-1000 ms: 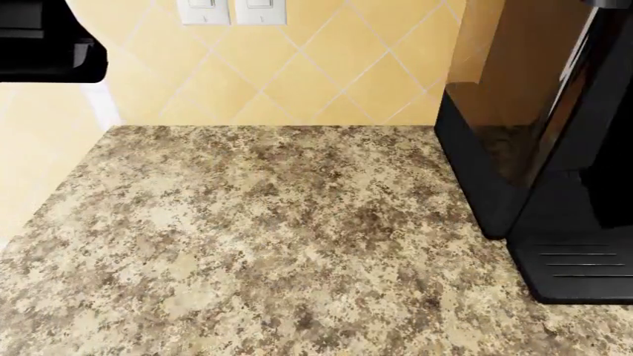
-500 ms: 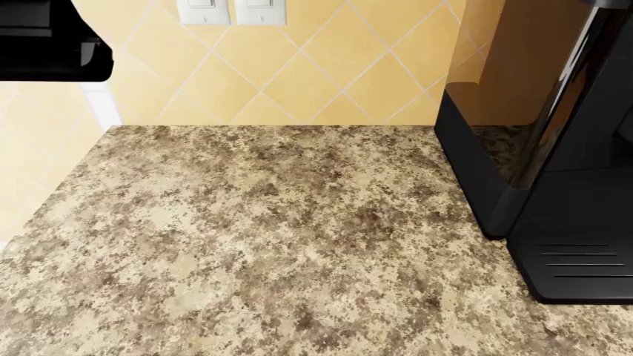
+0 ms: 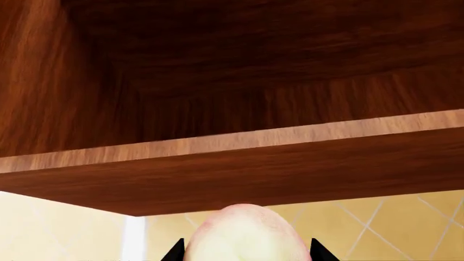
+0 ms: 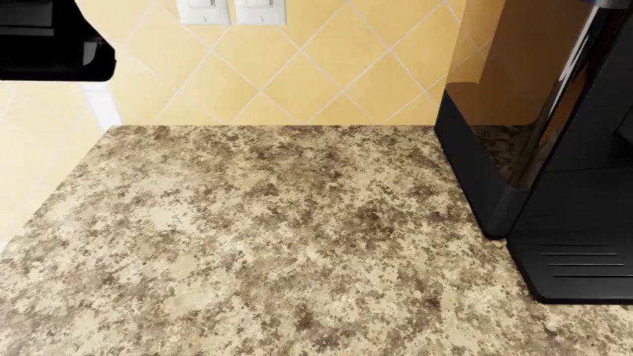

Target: Pick the peach, ginger from the counter and place them in the cabinet. Then close the cabinet.

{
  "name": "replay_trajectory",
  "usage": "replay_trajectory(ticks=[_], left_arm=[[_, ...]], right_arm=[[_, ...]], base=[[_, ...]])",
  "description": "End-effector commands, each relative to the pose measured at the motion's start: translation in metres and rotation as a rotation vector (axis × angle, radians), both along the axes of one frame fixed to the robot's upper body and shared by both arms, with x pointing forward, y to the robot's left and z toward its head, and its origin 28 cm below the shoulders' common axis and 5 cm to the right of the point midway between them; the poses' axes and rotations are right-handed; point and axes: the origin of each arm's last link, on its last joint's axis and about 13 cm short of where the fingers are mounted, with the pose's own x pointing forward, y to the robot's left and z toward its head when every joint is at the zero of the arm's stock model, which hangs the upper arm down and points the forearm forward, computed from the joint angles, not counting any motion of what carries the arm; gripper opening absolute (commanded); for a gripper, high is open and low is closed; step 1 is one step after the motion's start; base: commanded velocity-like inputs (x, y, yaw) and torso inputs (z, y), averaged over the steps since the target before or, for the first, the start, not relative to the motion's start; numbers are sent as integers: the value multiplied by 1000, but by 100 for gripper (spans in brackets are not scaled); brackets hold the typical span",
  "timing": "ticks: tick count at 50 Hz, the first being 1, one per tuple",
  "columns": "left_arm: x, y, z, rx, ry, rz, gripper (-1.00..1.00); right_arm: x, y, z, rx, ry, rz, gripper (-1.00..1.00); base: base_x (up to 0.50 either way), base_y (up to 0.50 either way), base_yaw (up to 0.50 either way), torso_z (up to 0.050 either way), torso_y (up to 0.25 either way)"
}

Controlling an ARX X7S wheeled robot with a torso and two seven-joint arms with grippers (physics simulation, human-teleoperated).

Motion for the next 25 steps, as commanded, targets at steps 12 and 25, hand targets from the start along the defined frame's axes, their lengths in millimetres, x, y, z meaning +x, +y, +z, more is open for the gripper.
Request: replay_trajectory(ticks=[12, 25], left_arm=[[-1, 3, 0, -21, -1, -5, -100], [-1, 2, -1, -14, 4, -12, -100]], right_arm=[[47, 22, 52, -146, 83, -93, -100], [73, 25, 81, -139, 119, -100, -100]], base=[[0, 0, 0, 0, 0], [0, 0, 0, 0, 0]])
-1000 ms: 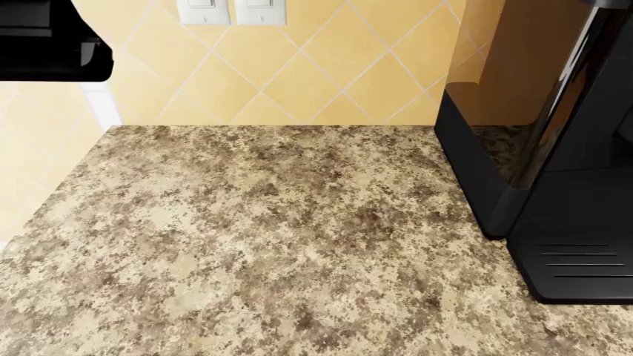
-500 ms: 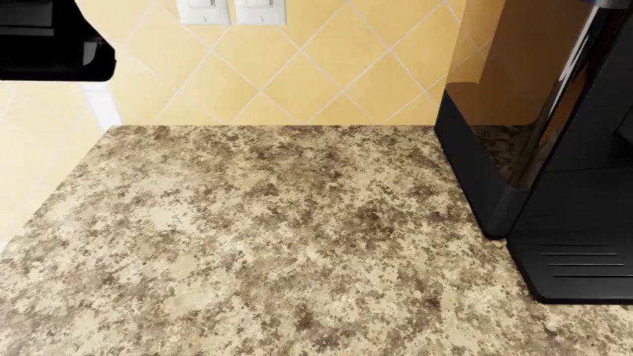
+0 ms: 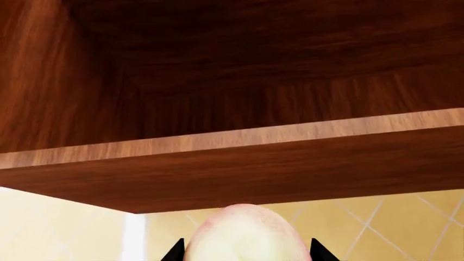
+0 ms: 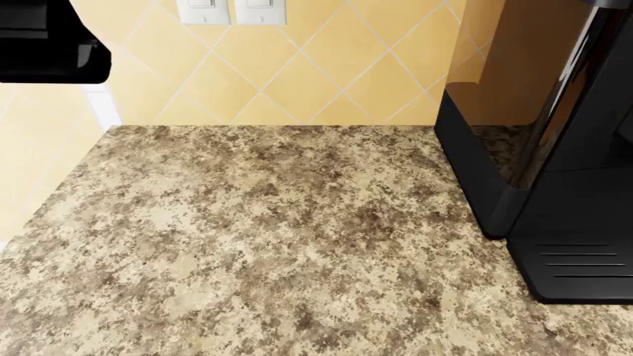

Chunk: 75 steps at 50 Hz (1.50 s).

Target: Pick the peach, ginger from the counter and place them in the cabinet. Then close the cabinet.

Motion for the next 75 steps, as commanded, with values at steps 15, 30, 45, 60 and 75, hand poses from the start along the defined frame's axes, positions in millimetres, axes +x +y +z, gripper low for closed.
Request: replay_trajectory(ticks=[15, 30, 45, 60, 75], left_arm=[[0, 0, 0, 3, 4, -5, -100], [1, 1, -2, 2, 9, -8, -100], [3, 2, -4, 2, 15, -7, -100], [2, 2, -4, 5, 16, -8, -100], [2, 2, -5, 7, 18, -9, -100]], right_arm=[[72, -4, 26, 3, 203, -35, -100], [124, -1, -17, -110, 617, -19, -100], [153, -3, -61, -158, 936, -33, -100], [157, -4, -71, -168, 1003, -39, 100], [155, -4, -69, -153, 969, -29, 100]], base=[[0, 0, 0, 0, 1], [0, 0, 0, 0, 0], [7, 0, 2, -2, 0], [12, 1, 7, -3, 0], [12, 1, 8, -3, 0]])
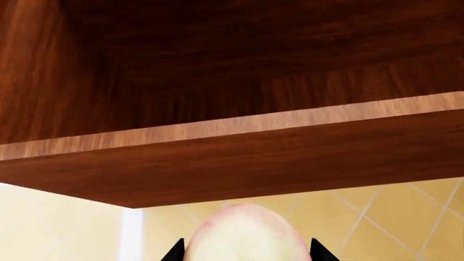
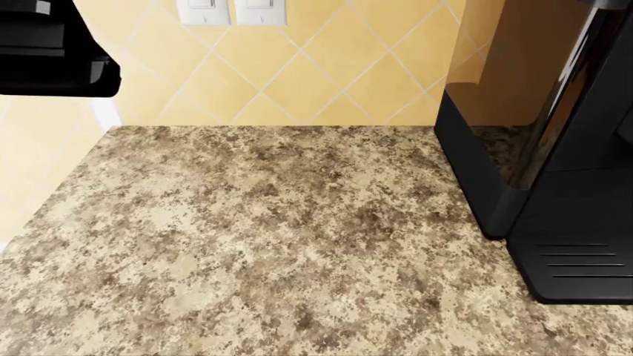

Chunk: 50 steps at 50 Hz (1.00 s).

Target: Pick the peach, ginger from the counter and place them in the cabinet. Then close the cabinet.

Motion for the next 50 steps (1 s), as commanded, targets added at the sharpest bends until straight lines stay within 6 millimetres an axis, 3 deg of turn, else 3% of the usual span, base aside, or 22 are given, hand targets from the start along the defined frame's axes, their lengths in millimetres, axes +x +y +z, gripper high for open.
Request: replay_trajectory(ticks=[1, 9, 17, 50], left_arm=[[0, 0, 0, -11, -3, -4, -100], [-1, 1, 0, -15, -3, -5, -100], [-4, 1, 2, -17, -10, -7, -100], [-6, 2, 3, -16, -12, -10, -100]], right_arm=[[51, -5, -94, -6, 667, 44, 100], [6, -3, -47, 8, 428, 51, 100], [-24, 2, -28, -42, 295, 5, 100], [-51, 8, -13, -77, 116, 65, 100]], base=[[11, 0, 7, 0, 0], [3, 0, 2, -4, 0], [-4, 0, -2, -4, 0], [-3, -1, -3, -2, 0]])
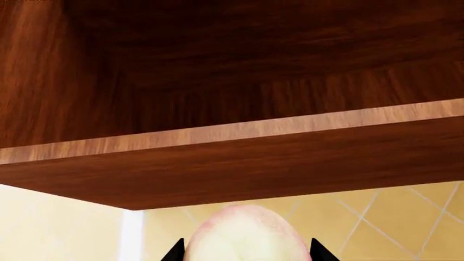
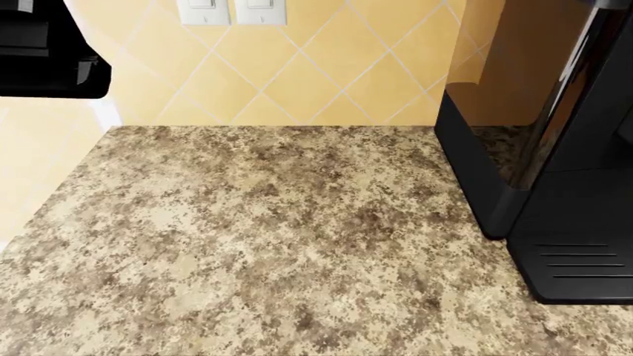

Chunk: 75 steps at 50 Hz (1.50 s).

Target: Pick the peach, ginger from the counter and place them in the cabinet. Then close the cabinet.

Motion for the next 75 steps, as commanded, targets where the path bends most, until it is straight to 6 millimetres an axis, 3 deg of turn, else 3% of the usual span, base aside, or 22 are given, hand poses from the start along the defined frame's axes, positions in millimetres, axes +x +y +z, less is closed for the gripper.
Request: replay_trajectory(ticks=[1, 15, 23, 36, 50, 59, 75], left_arm=[[-1, 0, 1, -13, -5, -3, -100], [-2, 0, 1, -13, -7, -4, -100], [-4, 1, 1, -13, -7, -4, -100], [-4, 1, 1, -15, -9, -6, -100], [-7, 1, 3, -18, -13, -6, -100], [-9, 2, 1, -15, -15, -6, -100], [-10, 4, -1, -25, -18, -9, -100]], right_arm=[[-8, 15, -15, -24, 115, 167, 100], [-46, 18, -3, -52, 12, 192, 100], [-52, 18, -3, -66, 0, 183, 100], [-85, 22, 4, -130, -106, 113, 100], [-97, 36, -9, -218, -198, 111, 100], [-108, 38, -20, -253, -145, 184, 100], [-127, 25, -38, -276, -106, 258, 100]], base=[[0, 0, 0, 0, 0], [0, 0, 0, 0, 0], [0, 0, 0, 0, 0], [0, 0, 0, 0, 0], [0, 0, 0, 0, 0], [0, 0, 0, 0, 0], [0, 0, 0, 0, 0]])
